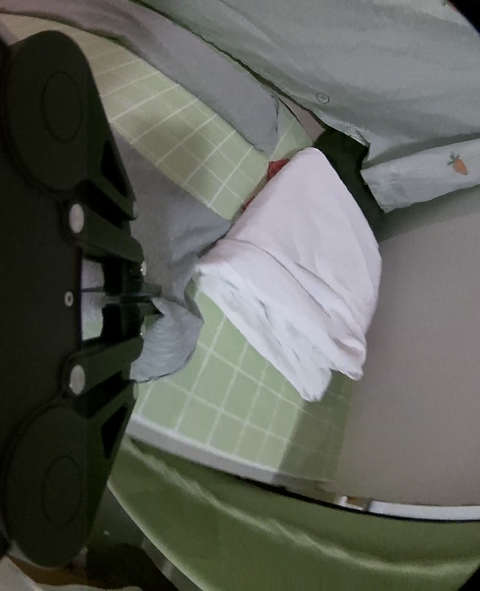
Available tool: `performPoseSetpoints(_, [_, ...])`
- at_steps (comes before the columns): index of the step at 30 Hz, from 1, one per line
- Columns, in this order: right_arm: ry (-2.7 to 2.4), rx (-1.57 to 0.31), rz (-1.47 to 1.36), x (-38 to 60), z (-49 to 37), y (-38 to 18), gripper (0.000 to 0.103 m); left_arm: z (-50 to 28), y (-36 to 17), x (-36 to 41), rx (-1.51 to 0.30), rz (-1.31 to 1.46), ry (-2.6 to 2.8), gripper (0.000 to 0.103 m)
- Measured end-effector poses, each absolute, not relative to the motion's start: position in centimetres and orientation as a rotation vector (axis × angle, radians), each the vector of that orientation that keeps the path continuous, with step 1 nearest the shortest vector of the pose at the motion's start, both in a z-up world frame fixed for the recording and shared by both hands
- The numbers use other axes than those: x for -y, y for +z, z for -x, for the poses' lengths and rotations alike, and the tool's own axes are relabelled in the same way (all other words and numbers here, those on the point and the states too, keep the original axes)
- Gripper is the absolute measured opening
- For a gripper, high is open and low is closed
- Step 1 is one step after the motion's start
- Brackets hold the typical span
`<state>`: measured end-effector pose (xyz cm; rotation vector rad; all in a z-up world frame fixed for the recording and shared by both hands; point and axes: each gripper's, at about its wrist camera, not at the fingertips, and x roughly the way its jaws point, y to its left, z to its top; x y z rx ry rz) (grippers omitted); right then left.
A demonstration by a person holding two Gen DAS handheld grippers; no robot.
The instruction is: Fold clothes
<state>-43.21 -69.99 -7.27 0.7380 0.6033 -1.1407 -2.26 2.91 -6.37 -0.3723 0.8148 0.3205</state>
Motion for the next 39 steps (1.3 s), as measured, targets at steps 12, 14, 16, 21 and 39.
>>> performPoseSetpoints(12, [-1.076, -0.452, -0.729, 69.7, 42.3, -1.7, 0.003, 3.2, -3.1, -4.5, -0.762, 0.487, 0.366, 0.002])
performPoseSetpoints(14, [-1.072, -0.437, -0.768, 70.4, 41.4, -2.4, 0.003, 2.3, -2.8, -3.6, -0.751, 0.516, 0.325, 0.002])
performPoseSetpoints(16, [-1.052, -0.37, -0.827, 70.9, 40.9, -2.1, 0.003, 0.8, -2.0, -2.5, -0.73, 0.508, 0.294, 0.002])
performPoseSetpoints(21, [-1.039, -0.314, -0.796, 73.2, 37.3, -2.0, 0.003, -4.7, -1.5, 0.0, -0.706, 0.494, 0.277, 0.002])
performPoseSetpoints(39, [-0.963, -0.544, -0.644, 86.6, 4.3, -8.4, 0.079, -21.8, -7.9, 13.4, -0.817, 0.206, 0.227, 0.081])
